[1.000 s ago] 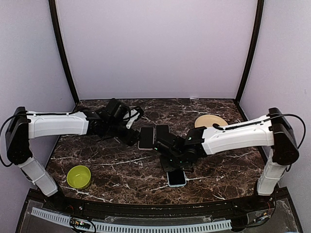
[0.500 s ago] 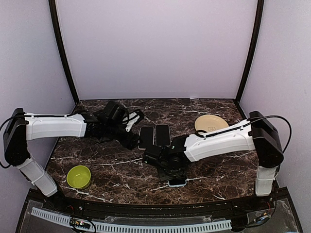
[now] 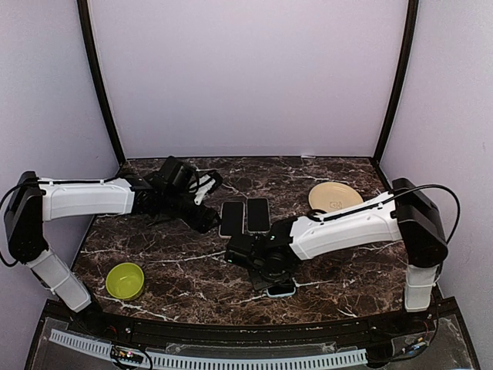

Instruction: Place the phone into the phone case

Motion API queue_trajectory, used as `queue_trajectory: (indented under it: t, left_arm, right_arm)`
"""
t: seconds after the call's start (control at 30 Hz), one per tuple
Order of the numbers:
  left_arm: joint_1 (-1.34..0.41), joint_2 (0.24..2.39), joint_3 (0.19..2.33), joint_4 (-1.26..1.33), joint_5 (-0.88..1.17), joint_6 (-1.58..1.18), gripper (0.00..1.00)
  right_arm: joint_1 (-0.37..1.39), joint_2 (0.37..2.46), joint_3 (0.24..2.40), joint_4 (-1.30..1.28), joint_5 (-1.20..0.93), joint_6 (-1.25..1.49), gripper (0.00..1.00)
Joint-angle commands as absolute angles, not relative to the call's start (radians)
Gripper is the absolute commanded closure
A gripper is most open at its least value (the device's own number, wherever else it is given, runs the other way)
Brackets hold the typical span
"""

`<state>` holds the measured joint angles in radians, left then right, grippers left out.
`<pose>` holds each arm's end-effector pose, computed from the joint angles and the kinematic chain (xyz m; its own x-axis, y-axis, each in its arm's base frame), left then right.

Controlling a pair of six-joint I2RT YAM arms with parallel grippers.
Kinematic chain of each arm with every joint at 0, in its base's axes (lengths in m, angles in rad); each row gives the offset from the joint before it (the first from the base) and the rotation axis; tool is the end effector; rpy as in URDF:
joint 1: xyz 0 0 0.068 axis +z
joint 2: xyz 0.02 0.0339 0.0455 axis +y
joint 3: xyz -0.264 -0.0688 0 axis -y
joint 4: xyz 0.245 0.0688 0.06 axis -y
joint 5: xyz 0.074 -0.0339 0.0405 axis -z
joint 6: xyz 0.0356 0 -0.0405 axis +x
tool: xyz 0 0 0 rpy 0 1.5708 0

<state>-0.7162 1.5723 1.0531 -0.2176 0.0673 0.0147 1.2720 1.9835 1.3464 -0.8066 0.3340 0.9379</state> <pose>0.2579 -0.2276 0.2344 -0.4966 0.4517 -0.7412 0.7000 0.7133 -0.0343 0.1207 0.3522 0.1511 -0.8909 -0.3045 -0.3372 -0.2914 0.9524 -0.0901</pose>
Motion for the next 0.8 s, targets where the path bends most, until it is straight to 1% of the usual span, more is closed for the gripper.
queue_trajectory:
  t: [0.0,0.07,0.1,0.17,0.2,0.23,0.27,0.4,0.63,0.77]
  left_arm:
    - [-0.709,1.551,1.053,-0.217,0.075,0.015,0.27]
    - [-0.709,1.545,1.054,-0.217,0.08,0.014,0.27]
    - [-0.709,1.54,1.053,-0.217,0.085,0.014,0.27]
    - [-0.708,1.529,1.051,-0.217,0.088,0.014,0.27]
    - [-0.708,1.526,1.049,-0.215,0.089,0.016,0.27]
    - [-0.708,1.518,1.047,-0.214,0.095,0.017,0.27]
    - [-0.709,1.515,1.047,-0.213,0.101,0.019,0.28]
    - [-0.709,1.498,1.044,-0.205,0.119,0.021,0.27]
    - [-0.708,1.495,1.044,-0.215,0.127,0.03,0.28]
    - [-0.708,1.497,1.045,-0.215,0.148,0.031,0.29]
  right_arm:
    - [1.263,2.056,1.339,-0.971,0.241,0.899,0.88]
    - [1.251,1.989,1.417,-0.999,0.291,0.896,0.8]
    - [1.242,1.947,1.445,-0.991,0.314,0.901,0.68]
    - [1.221,1.867,1.447,-0.952,0.328,0.925,0.36]
    - [1.211,1.835,1.431,-0.928,0.326,0.941,0.23]
    - [1.203,1.81,1.409,-0.909,0.322,0.959,0.1]
    - [1.191,1.791,1.377,-0.886,0.315,0.973,0.03]
    - [1.148,1.792,1.29,-0.843,0.273,1.018,0.01]
    - [1.143,1.884,1.322,-0.811,0.237,0.992,0.01]
    - [1.143,1.926,1.298,-0.792,0.206,0.987,0.01]
